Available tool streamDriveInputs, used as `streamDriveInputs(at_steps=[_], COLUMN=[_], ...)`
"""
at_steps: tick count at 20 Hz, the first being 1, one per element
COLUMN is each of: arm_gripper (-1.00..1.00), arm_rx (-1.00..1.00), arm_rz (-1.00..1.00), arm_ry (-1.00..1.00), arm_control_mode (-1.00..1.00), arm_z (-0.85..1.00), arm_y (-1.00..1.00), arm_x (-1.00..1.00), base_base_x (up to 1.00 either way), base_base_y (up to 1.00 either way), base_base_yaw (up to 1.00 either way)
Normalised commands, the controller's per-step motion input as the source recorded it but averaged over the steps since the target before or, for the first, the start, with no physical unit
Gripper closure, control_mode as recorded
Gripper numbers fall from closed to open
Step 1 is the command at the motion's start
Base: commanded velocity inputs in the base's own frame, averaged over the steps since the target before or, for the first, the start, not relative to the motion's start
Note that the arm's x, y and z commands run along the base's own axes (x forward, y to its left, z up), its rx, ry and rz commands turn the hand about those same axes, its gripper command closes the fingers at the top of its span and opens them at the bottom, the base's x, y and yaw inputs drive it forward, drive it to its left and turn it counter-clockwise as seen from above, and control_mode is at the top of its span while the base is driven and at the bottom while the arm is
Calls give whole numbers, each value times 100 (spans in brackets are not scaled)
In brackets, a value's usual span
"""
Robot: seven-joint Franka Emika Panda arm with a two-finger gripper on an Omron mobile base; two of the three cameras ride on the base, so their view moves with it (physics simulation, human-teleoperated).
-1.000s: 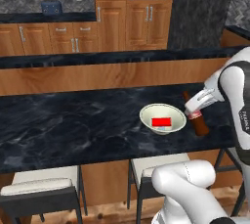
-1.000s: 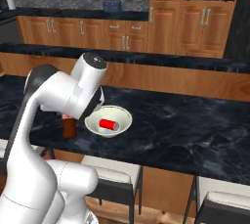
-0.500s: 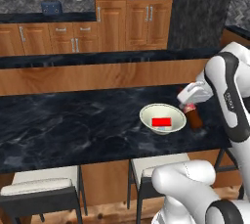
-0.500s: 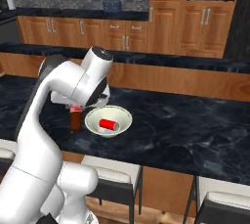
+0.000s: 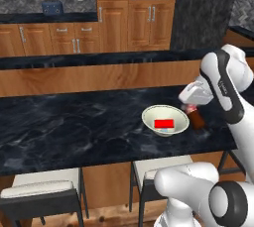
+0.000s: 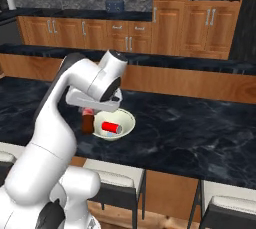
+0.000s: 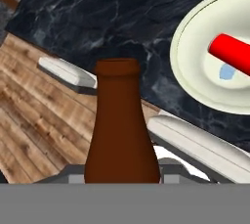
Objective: Open the fridge, grab two sodas, and place both sodas inside the bowl with ice on the dining counter.
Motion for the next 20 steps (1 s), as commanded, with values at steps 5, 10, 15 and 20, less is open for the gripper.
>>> streamDriveInputs(at_steps=[5, 10, 15, 20], arm_gripper=[100, 100, 100, 100], arm_rx=[-4, -9, -9, -9], arm_rz=[0, 0, 0, 0], arm_ry=[6, 1, 0, 0], arm_control_mode=[-100, -100, -100, -100], arm_z=[-25, -29, -22, -26], arm_y=[0, 0, 0, 0], arm_x=[43, 34, 37, 33], base_base_x=[0, 0, 0, 0], base_base_y=[0, 0, 0, 0], base_base_yaw=[0, 0, 0, 0])
